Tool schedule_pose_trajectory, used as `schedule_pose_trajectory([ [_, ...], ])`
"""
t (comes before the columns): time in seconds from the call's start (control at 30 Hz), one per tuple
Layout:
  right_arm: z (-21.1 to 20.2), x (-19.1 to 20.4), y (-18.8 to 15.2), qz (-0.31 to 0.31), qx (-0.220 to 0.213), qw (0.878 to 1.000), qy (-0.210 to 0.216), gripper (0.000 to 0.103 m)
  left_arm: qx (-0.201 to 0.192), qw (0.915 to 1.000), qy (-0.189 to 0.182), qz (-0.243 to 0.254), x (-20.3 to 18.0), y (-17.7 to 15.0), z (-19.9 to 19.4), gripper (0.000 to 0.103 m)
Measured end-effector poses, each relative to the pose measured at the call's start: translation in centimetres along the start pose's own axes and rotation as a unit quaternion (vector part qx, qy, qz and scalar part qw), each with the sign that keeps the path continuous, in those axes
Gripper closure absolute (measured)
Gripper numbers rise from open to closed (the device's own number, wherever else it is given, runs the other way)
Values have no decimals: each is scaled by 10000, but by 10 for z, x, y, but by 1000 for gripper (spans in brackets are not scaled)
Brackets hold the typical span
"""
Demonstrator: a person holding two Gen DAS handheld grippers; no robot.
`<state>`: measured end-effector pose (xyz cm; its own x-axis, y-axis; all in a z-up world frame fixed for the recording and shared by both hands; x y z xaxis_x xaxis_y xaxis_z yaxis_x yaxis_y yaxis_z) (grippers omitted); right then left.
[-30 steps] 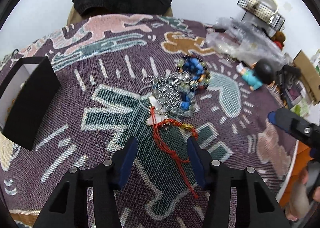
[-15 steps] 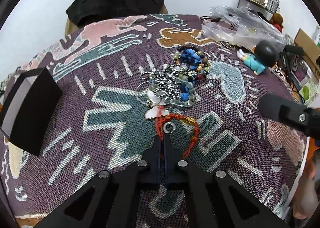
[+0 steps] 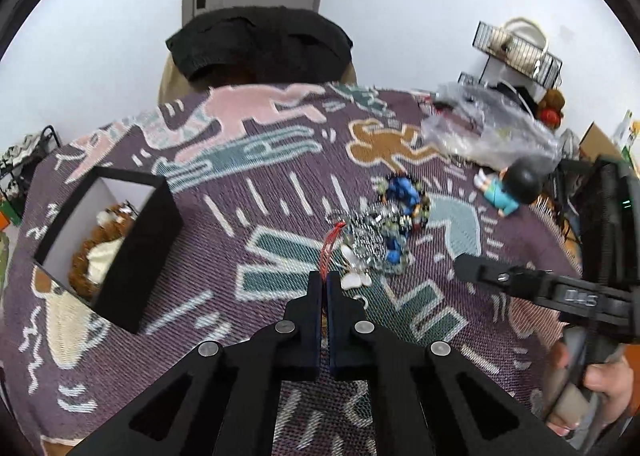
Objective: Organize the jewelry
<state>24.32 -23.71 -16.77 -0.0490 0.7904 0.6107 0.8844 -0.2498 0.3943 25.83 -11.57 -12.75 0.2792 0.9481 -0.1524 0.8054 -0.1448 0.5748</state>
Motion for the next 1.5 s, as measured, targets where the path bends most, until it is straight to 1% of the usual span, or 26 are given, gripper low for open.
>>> schedule_pose_trajectory([
  [0.1,10,1,5,103,99,9999,74,52,-118,9999,0,-38,6,5,-10,102],
  [0.27,26,3,19,165,214,9996,-14,53,-311,9995,22,-86,16,11,-27,102],
  [0.33,32,4,22,169,270,9995,-59,55,-375,9992,39,-114,20,13,-32,102],
  [0.4,40,6,24,168,355,9992,-101,65,-423,9990,44,-141,24,15,-36,102],
  [0.43,45,7,24,182,408,9989,-134,66,-446,9989,46,-154,27,15,-37,102],
  [0.47,50,7,24,196,462,9986,-170,73,-459,9988,45,-161,28,15,-38,102],
  [0.5,52,7,24,182,447,9986,-214,82,-478,9987,44,-174,30,15,-40,102],
  [0.53,53,6,24,156,439,9985,-296,88,-490,9986,43,-184,32,15,-41,102],
  [0.57,55,6,24,153,451,9983,-344,91,-498,9986,44,-196,34,15,-41,102],
  [0.63,54,5,24,177,434,9985,-267,91,-517,9984,41,-229,38,15,-43,102],
  [0.8,29,15,27,28,120,9999,-110,91,-608,9975,10,-364,51,18,-49,102],
  [0.97,0,40,37,-290,-146,9995,-24,91,-734,9962,-5,-465,61,22,-60,102],
  [1.17,-25,67,48,-576,-377,9976,21,91,-880,9944,17,-581,74,25,-74,102],
  [1.5,-46,113,60,-991,-626,9930,134,91,-1059,9913,155,-767,102,30,-92,102],
])
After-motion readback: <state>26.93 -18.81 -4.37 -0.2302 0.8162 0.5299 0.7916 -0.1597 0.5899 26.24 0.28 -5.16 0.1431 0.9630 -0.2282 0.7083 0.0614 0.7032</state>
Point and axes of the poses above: each gripper's, at about its wrist camera, not at the fingertips, and z roughly the way its jaws point, x to its left, y to its top, the point moved 7 cm from there along z, roughly the way its jaws point, and after that the axes turned 6 degrees about x, right-handed, at the moved point
